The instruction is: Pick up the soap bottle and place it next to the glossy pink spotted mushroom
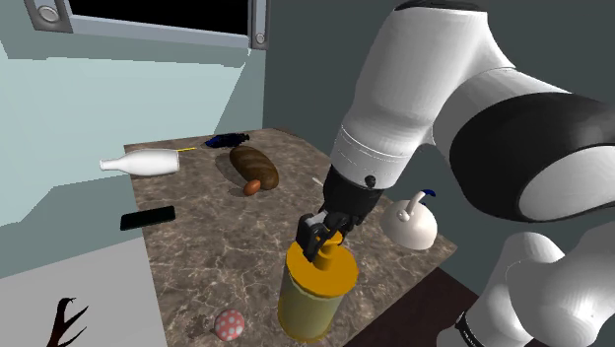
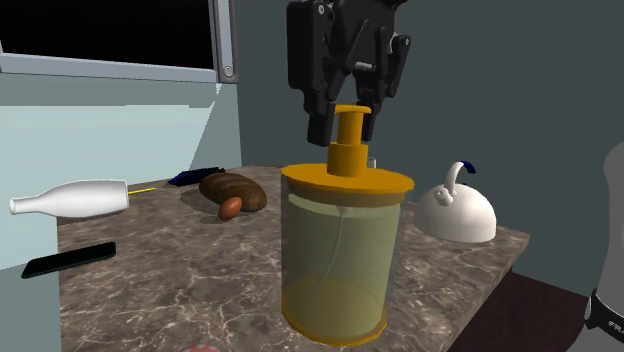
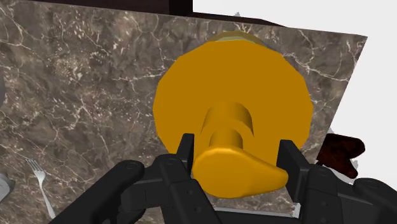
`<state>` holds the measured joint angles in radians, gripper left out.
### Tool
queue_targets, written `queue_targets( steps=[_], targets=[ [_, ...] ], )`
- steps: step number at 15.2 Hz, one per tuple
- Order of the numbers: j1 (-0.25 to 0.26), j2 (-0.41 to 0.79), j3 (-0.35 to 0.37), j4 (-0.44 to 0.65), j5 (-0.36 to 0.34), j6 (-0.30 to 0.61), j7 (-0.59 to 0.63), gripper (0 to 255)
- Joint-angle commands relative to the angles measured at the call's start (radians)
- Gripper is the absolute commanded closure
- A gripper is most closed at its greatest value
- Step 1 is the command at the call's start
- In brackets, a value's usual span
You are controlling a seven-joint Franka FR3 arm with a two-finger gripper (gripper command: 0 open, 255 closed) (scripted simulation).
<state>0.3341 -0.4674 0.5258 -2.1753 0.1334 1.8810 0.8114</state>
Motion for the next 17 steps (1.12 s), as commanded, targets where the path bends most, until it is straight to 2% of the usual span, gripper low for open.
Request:
queue_targets(
  steps=[1,17],
  targets=[
    [0.001,0.001,0.005,-0.027,0.002,0.029,0.002,255],
    [0.005,0.039,0.049,-0.21,0.008,0.249,0.024,255]
  ],
)
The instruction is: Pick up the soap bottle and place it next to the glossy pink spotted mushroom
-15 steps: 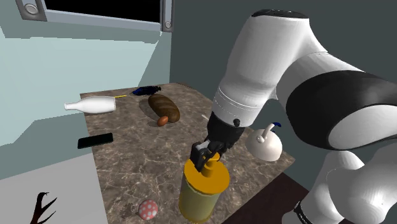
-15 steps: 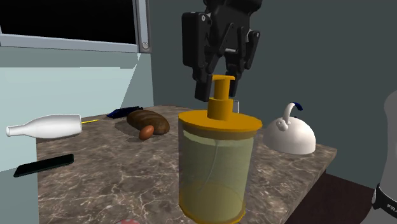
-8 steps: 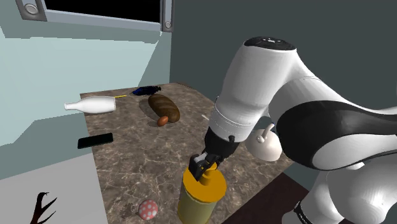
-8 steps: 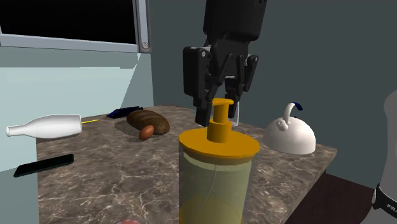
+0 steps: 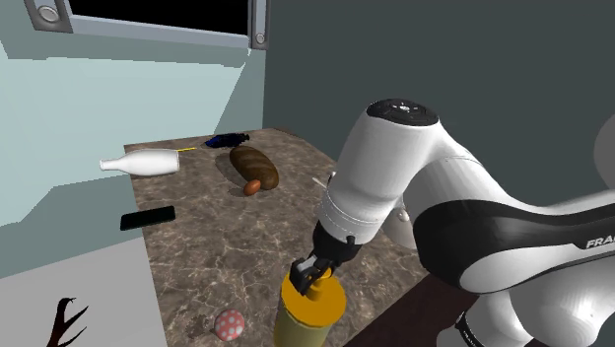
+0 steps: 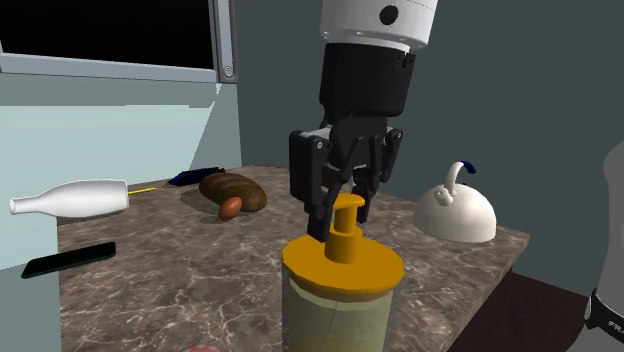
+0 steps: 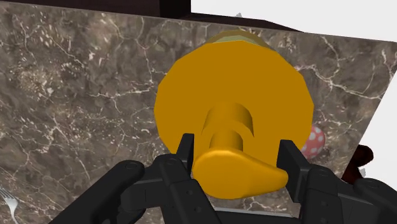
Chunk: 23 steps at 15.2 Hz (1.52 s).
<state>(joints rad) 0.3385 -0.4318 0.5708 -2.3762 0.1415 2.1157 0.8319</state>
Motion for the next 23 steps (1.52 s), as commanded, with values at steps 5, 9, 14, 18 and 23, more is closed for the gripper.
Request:
queue_targets(
  steps=[5,9,14,18,23],
  targets=[
    [-0.001,0.011,0.009,-0.024,-0.001,0.036,0.006,255],
    [-0.001,0.011,0.009,-0.024,-0.001,0.036,0.006,255],
    [-0.001,0.011,0.009,-0.024,-0.001,0.036,0.006,0],
    [0.009,-0.034,-0.014,0.042,0.008,-0.073,-0.005,0],
    [0.011,-0.043,-0.02,0.061,0.009,-0.101,-0.006,0]
  ],
)
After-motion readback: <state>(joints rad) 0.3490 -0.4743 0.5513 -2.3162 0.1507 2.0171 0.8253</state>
